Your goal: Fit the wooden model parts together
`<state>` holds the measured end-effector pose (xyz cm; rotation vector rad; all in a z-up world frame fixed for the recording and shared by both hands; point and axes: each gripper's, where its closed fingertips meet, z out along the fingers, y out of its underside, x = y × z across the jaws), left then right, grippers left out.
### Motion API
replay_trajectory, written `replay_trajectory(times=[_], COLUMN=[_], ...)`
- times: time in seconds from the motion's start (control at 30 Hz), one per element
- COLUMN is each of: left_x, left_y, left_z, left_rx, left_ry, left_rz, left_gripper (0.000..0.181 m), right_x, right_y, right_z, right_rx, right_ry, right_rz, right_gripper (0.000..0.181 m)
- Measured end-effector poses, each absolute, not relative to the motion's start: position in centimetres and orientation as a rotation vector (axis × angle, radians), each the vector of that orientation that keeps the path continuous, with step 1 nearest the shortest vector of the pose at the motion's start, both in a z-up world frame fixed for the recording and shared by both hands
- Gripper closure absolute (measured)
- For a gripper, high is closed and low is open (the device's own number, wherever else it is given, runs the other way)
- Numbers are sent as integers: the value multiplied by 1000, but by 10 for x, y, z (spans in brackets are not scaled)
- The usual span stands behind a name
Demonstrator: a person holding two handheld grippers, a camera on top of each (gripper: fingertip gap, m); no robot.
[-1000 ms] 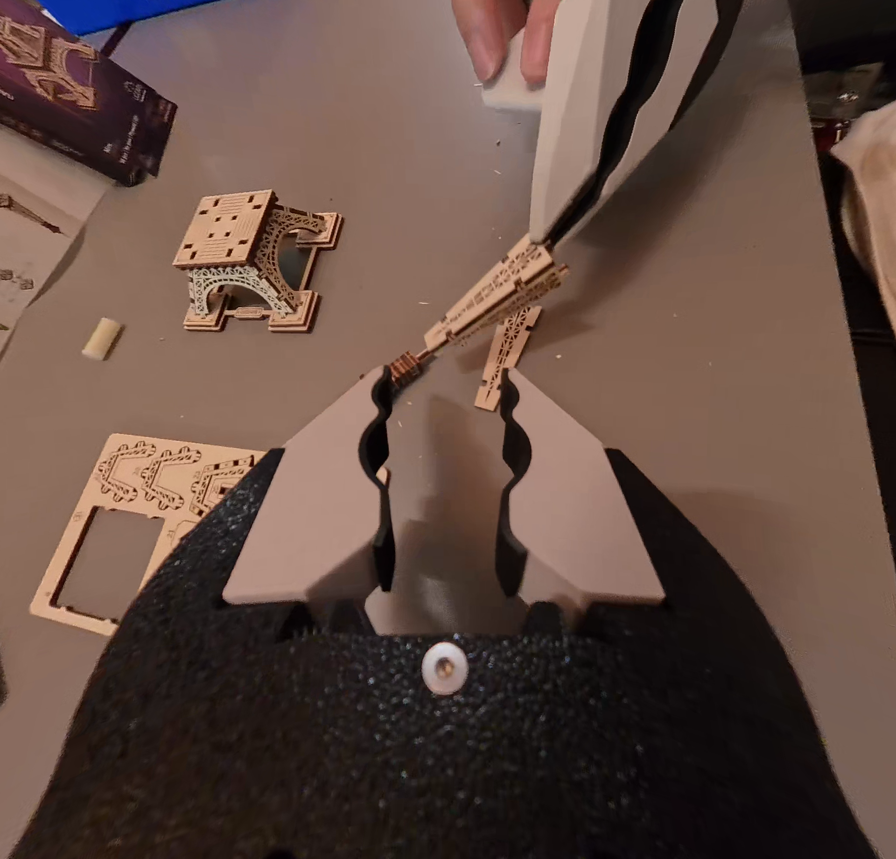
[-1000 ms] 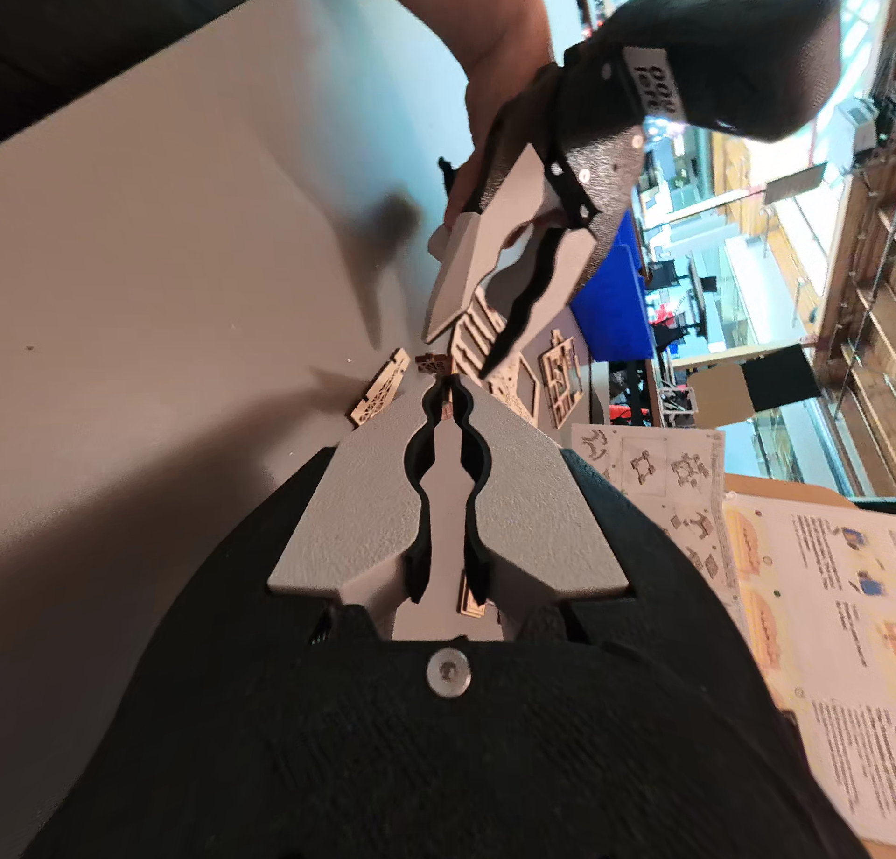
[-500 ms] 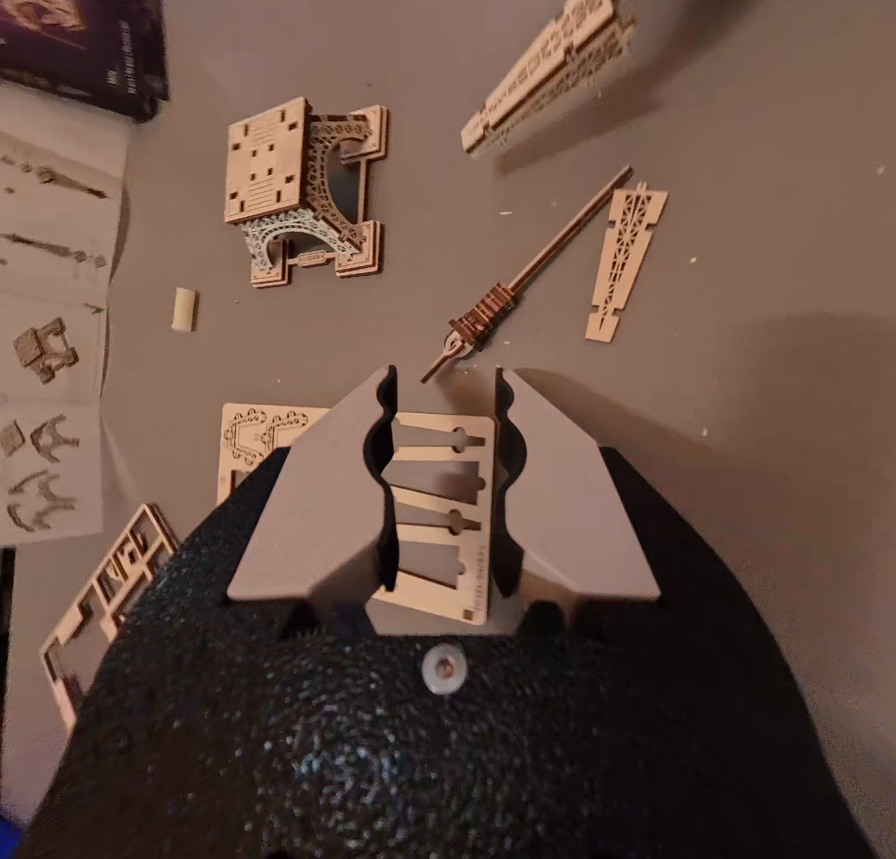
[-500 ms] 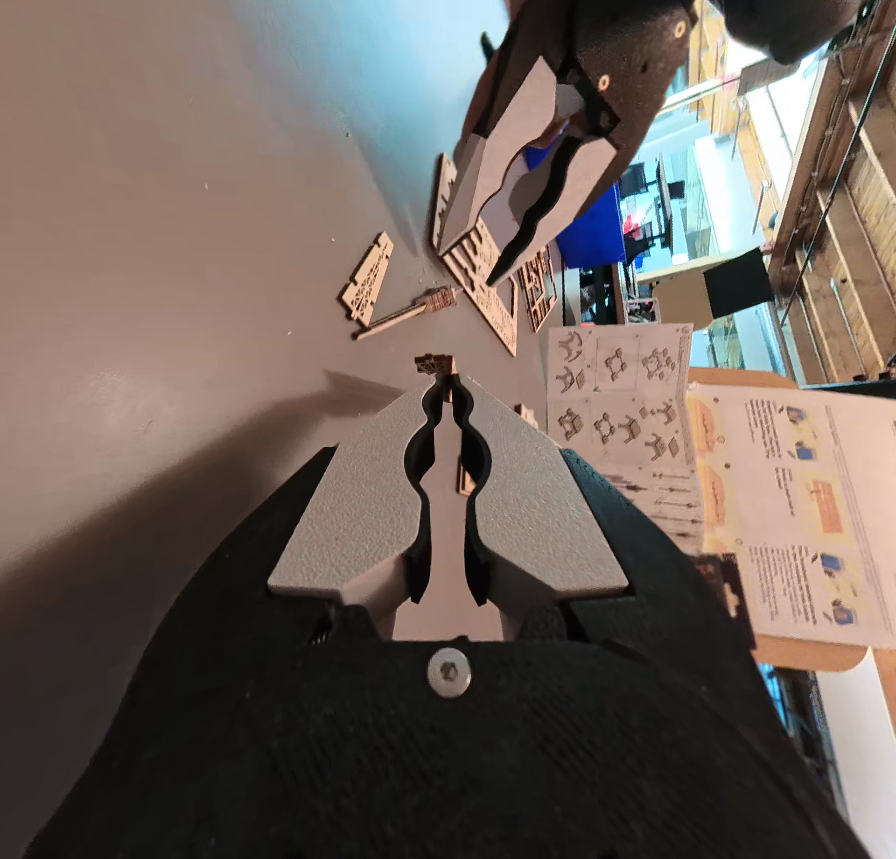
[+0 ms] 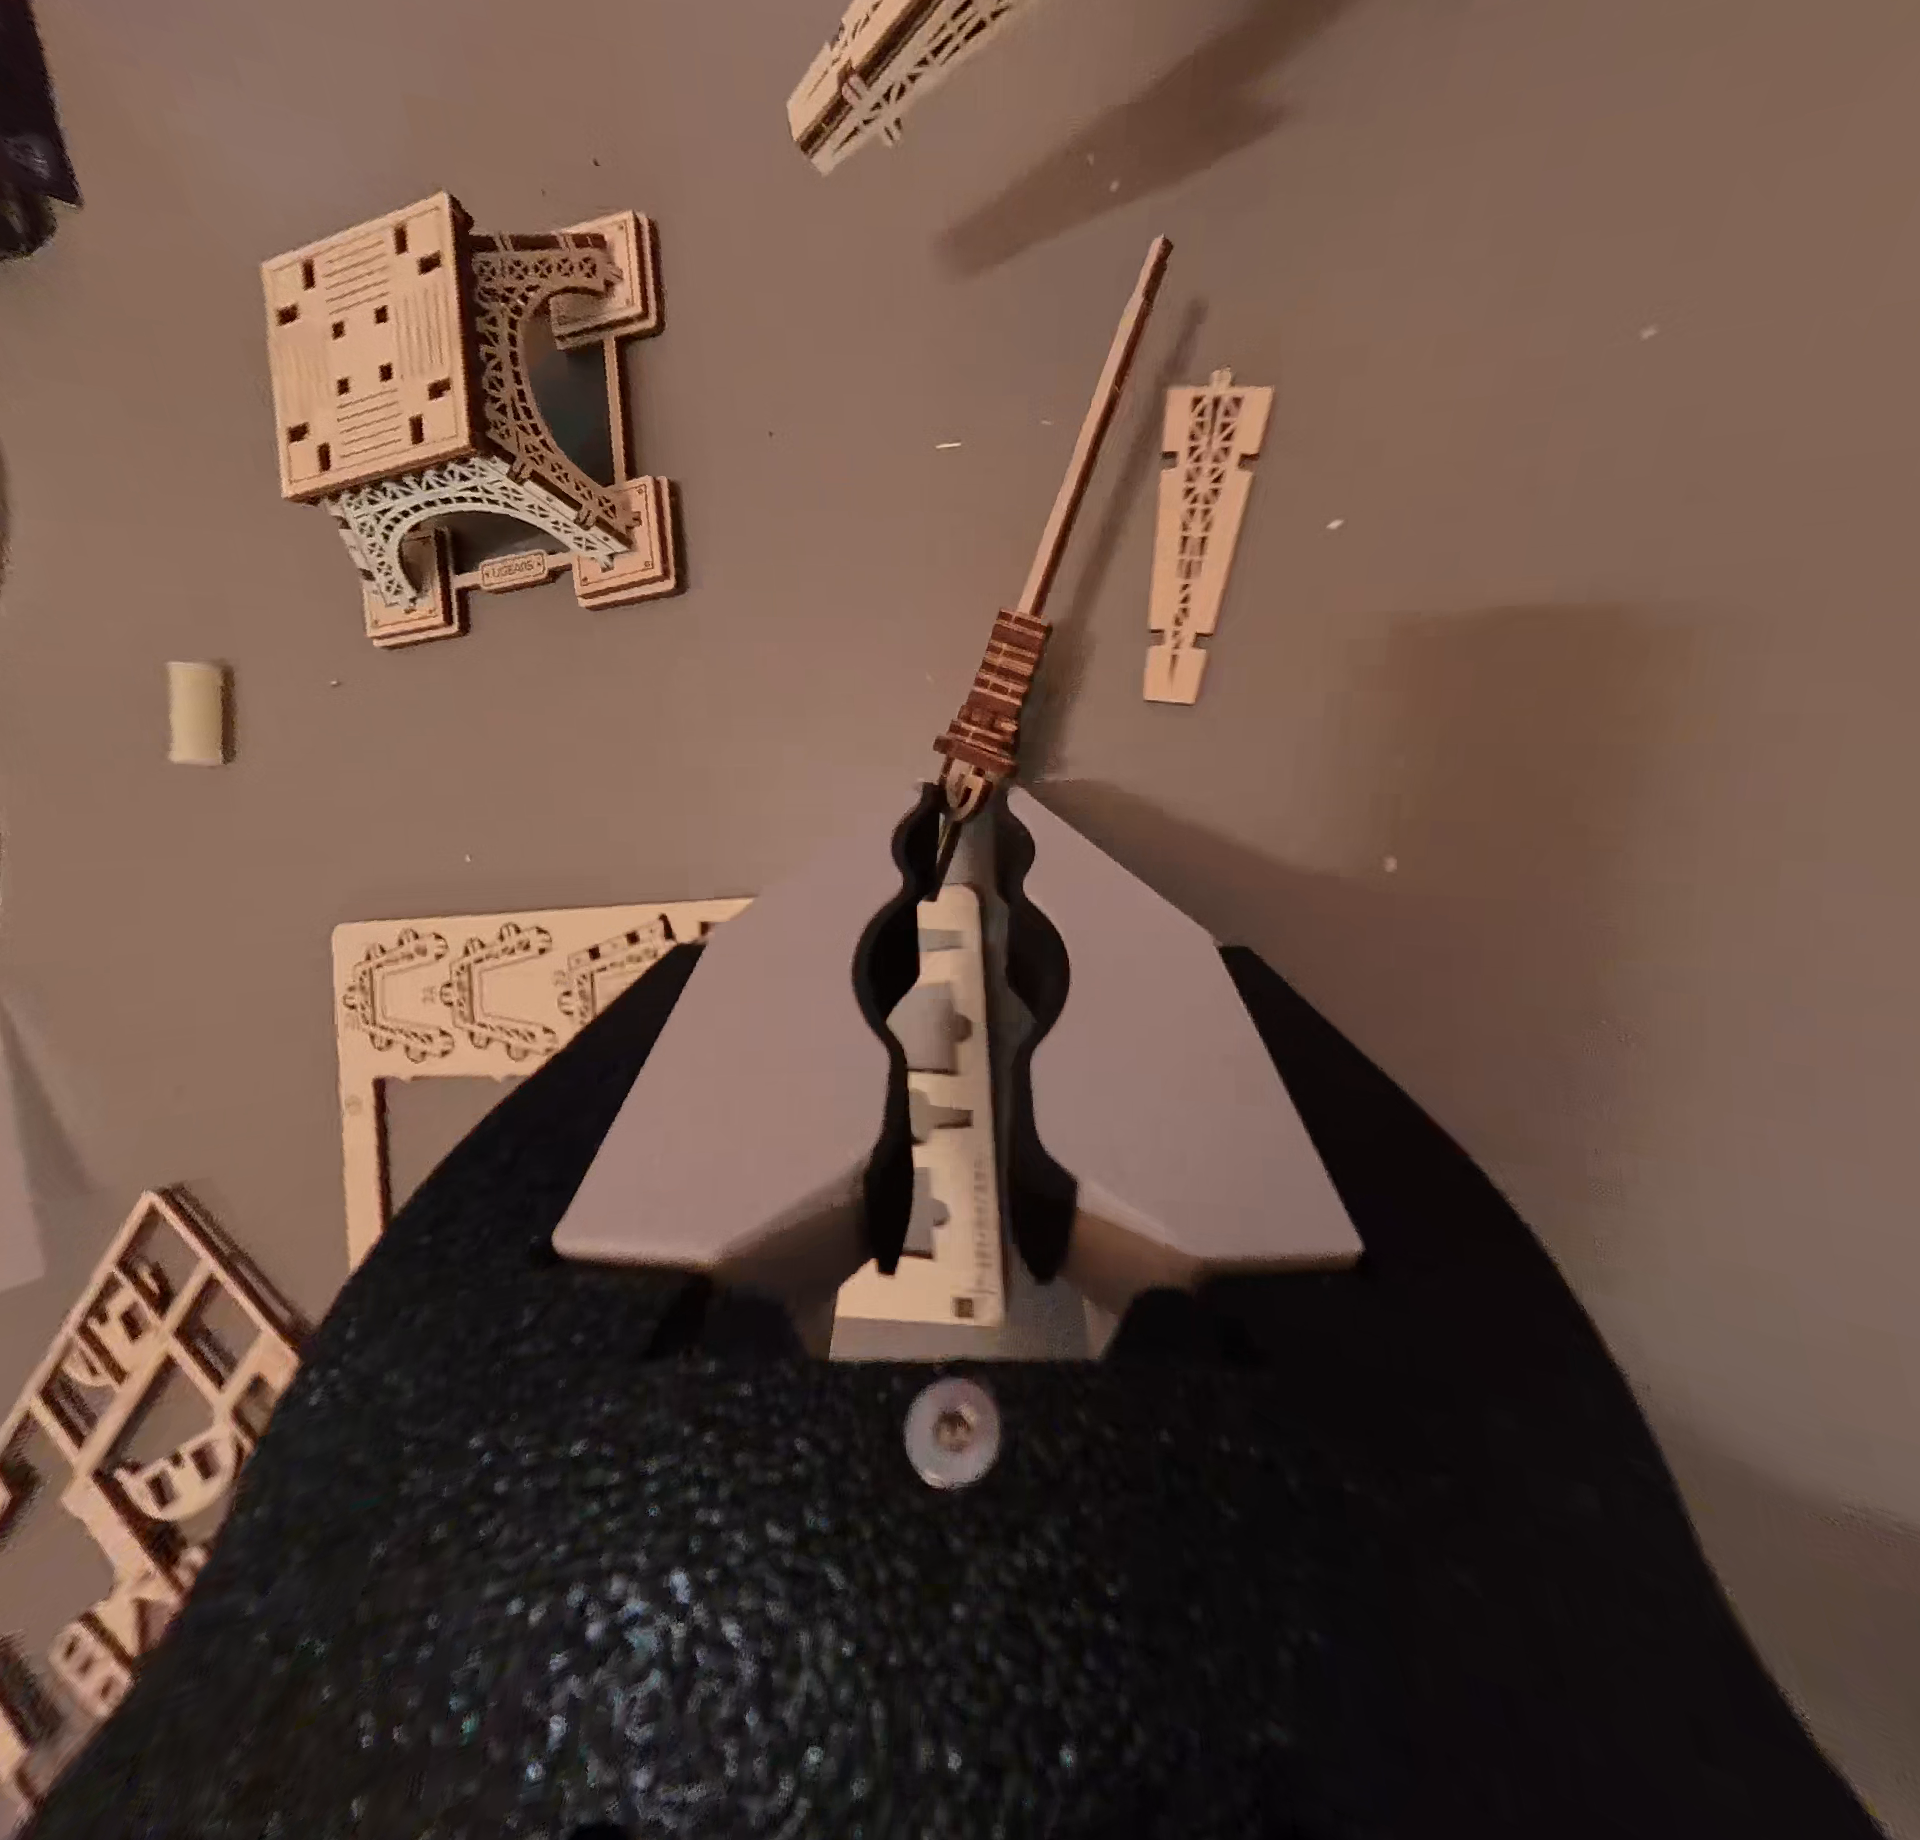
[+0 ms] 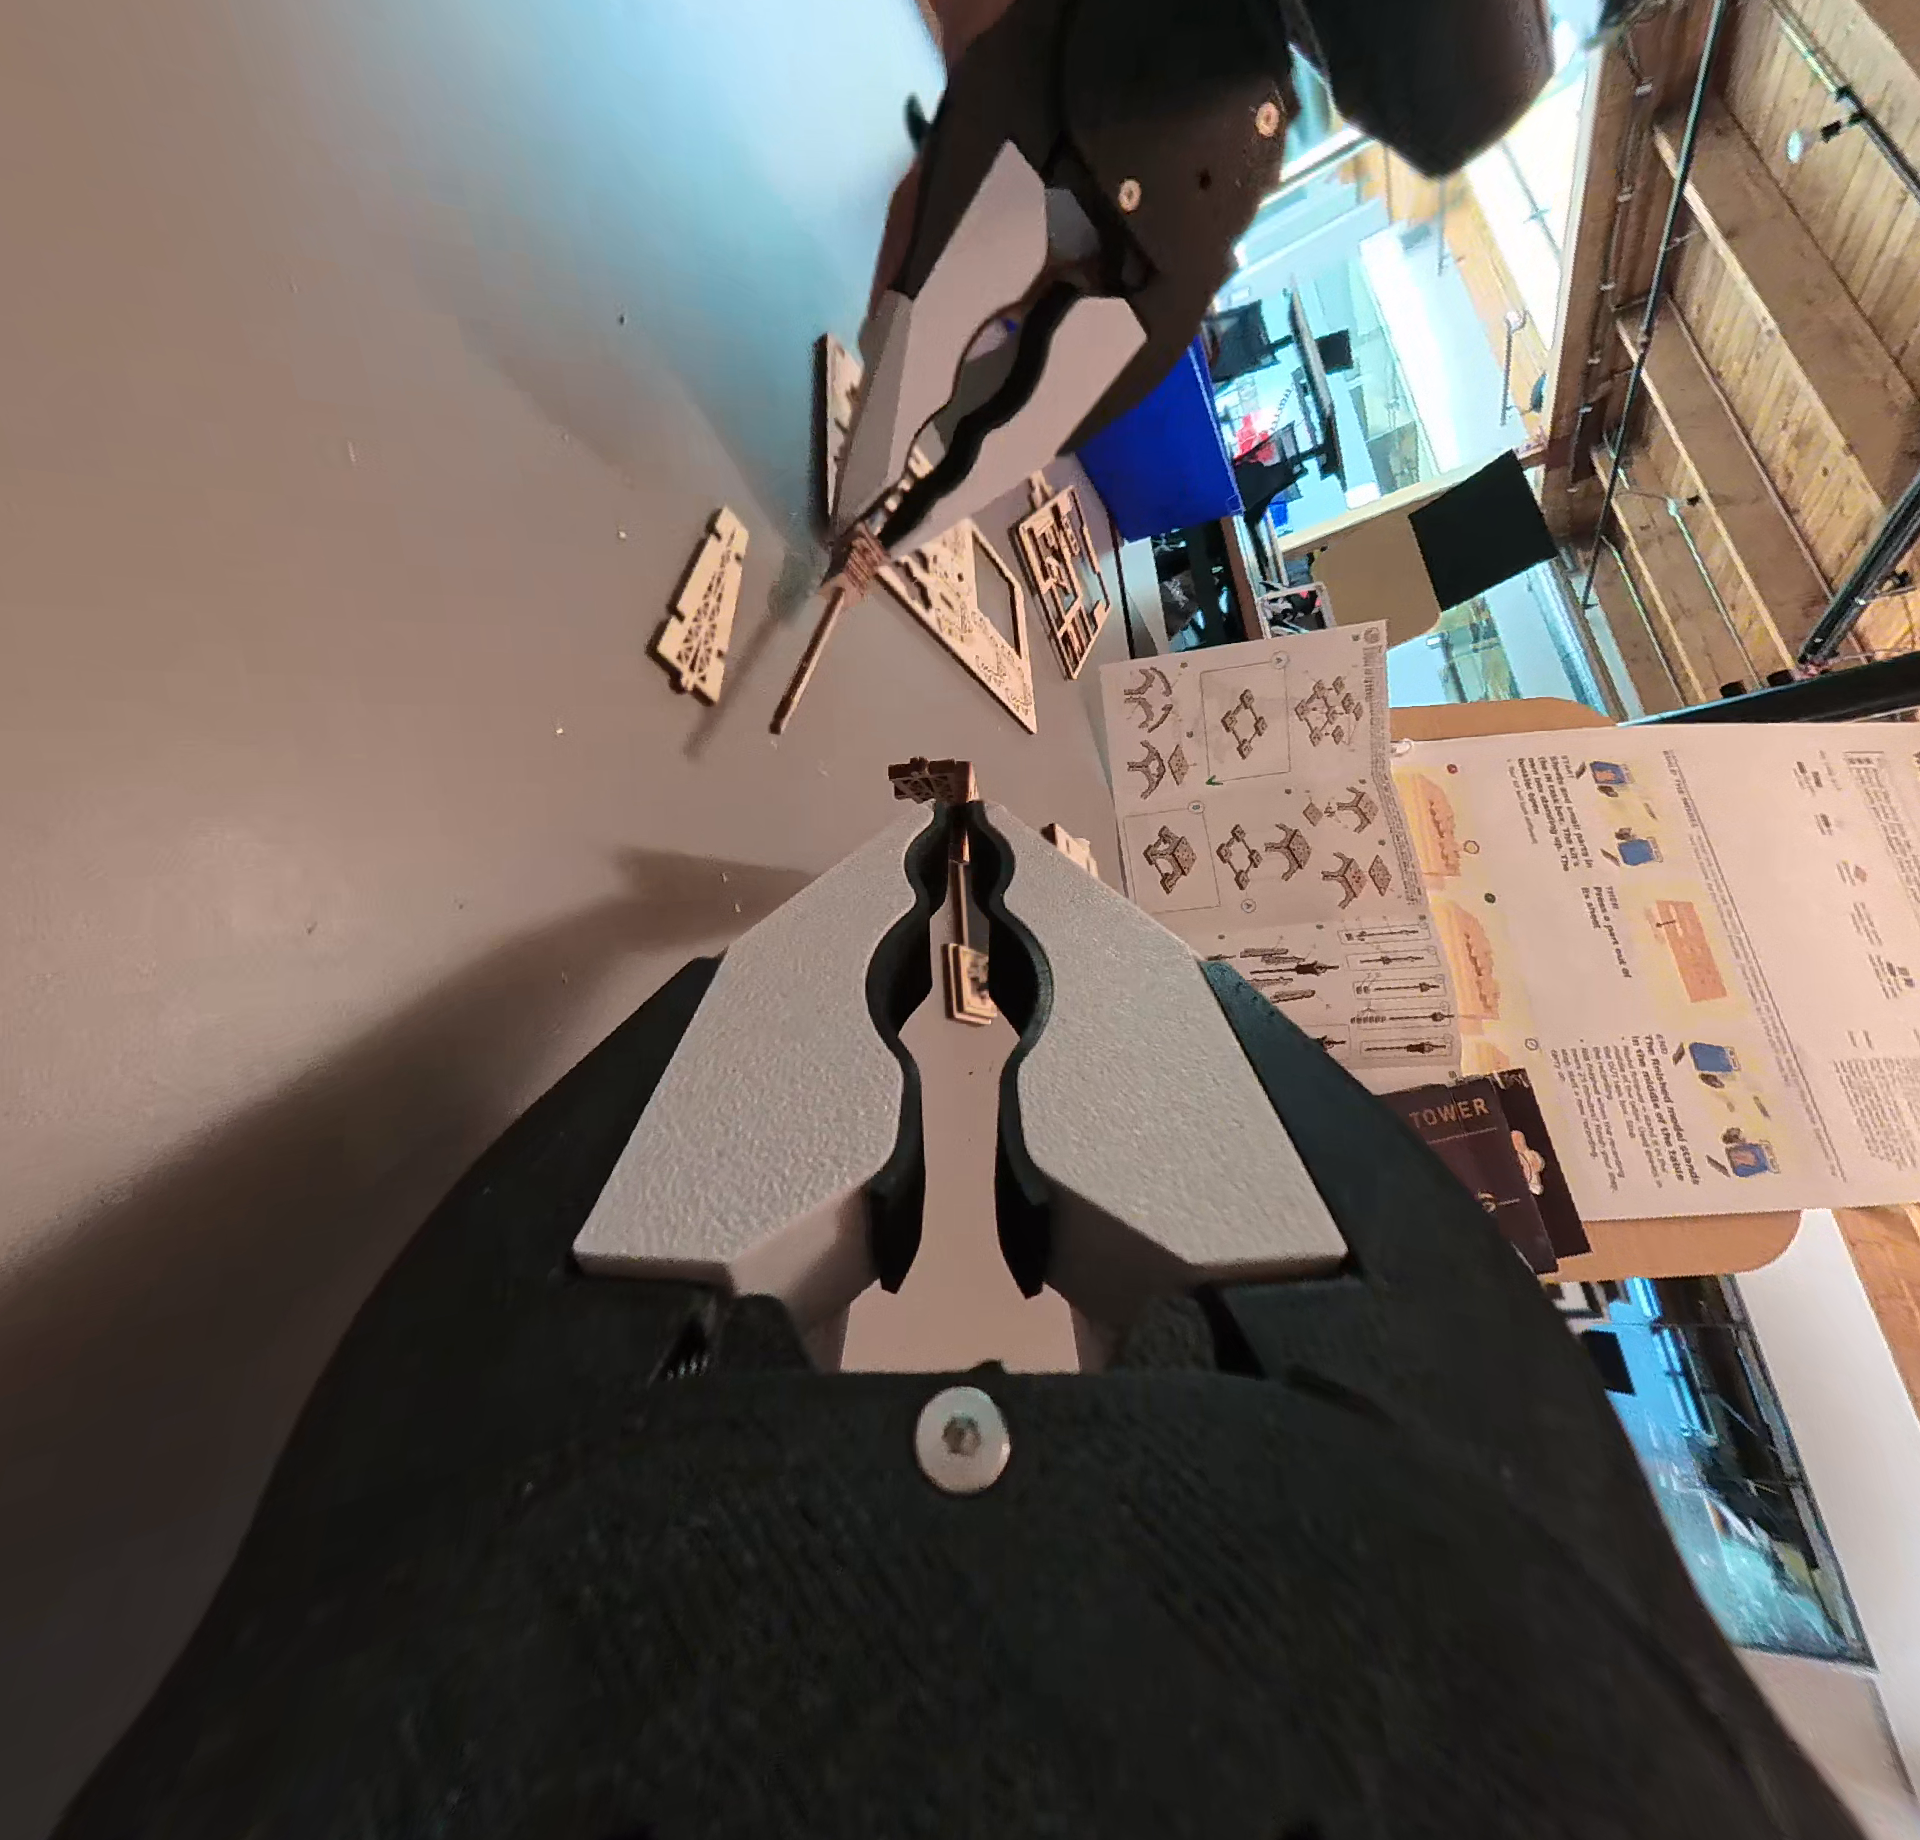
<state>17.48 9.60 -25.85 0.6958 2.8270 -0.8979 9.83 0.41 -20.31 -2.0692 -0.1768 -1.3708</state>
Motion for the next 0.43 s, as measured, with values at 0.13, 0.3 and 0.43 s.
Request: replay_trajectory(times=[0.13, 0.3, 0.43], left_x=[156, 153, 153], left_y=[110, 118, 121], left_z=[-261, -270, -270], left_rx=[596, 446, 398], left_ry=[2916, 2989, 3003], left_rz=[-918, -805, -723], left_gripper=[173, 173, 173], right_x=[96, 96, 96], right_y=[9, 17, 24], right_z=[-198, -199, -201], right_rx=[-2026, -2023, -2040], right_ry=[-165, -187, -215], right_rz=[-1370, -1364, -1358], right_gripper=[181, 181, 181])
